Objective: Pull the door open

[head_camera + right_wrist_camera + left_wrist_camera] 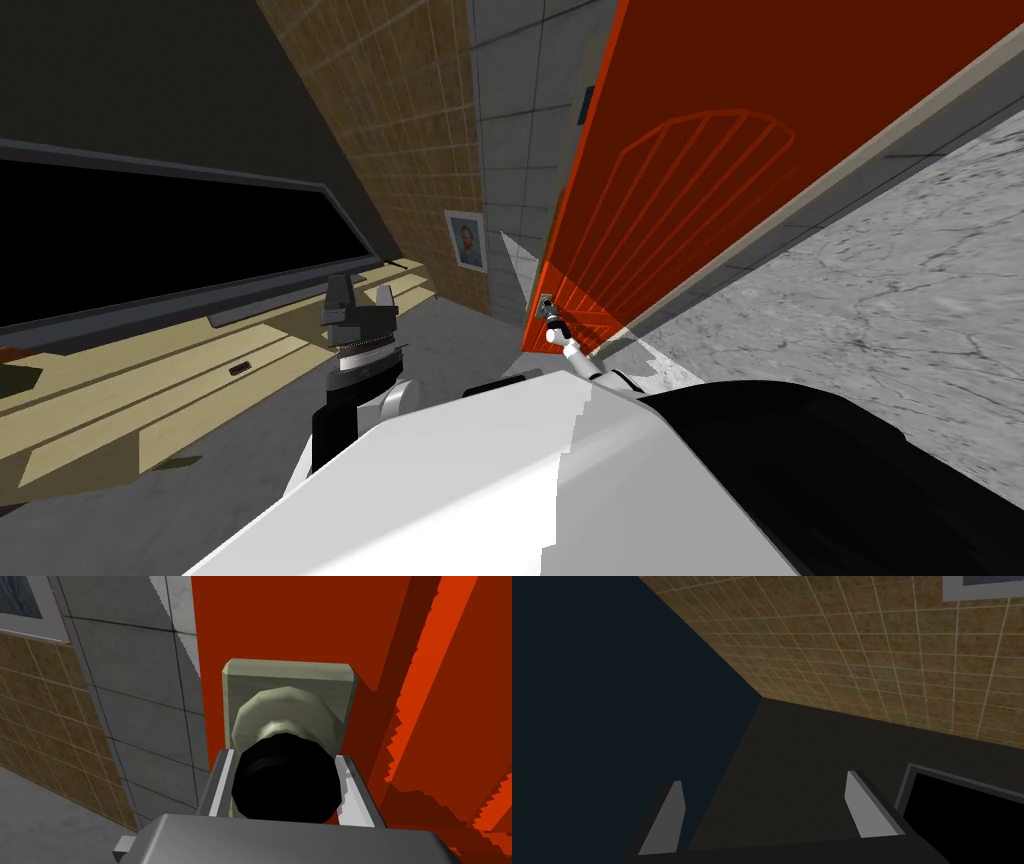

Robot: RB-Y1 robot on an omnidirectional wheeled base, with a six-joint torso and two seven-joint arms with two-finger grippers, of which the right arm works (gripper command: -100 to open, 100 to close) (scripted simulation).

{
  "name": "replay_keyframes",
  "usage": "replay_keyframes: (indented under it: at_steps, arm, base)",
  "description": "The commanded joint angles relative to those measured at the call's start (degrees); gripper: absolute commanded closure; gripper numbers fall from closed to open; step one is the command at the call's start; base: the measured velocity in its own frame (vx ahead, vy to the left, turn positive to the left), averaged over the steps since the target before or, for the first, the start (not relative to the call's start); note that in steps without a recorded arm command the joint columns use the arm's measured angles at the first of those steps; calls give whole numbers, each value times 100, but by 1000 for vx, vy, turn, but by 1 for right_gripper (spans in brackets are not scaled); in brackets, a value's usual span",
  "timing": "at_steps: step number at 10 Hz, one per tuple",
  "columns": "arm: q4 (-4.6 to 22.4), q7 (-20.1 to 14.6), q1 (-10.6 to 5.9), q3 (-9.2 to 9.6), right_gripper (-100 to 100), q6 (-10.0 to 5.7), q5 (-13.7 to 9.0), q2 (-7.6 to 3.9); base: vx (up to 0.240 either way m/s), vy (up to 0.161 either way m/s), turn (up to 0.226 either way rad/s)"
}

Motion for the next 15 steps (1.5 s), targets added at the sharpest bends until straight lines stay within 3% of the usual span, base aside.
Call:
replay_keyframes:
  at_steps: [1, 7, 8, 9, 15]
  arm:
    - [-84, -78, 50, 127, 100, 9, 10, -41]
    - [-330, -400, 181, 551, 100, -24, 31, -296]
    - [-286, -362, 160, 514, 100, -15, 32, -267]
    - [-348, -464, 217, 646, 100, -27, 47, -343]
    - [-589, -797, 356, 1030, 100, -120, 90, -640]
  base:
    - [-194, -98, 98]
    - [-223, -72, 106]
    - [-104, -22, 26]
    - [-123, -31, 114]
    - [-204, -71, 98]
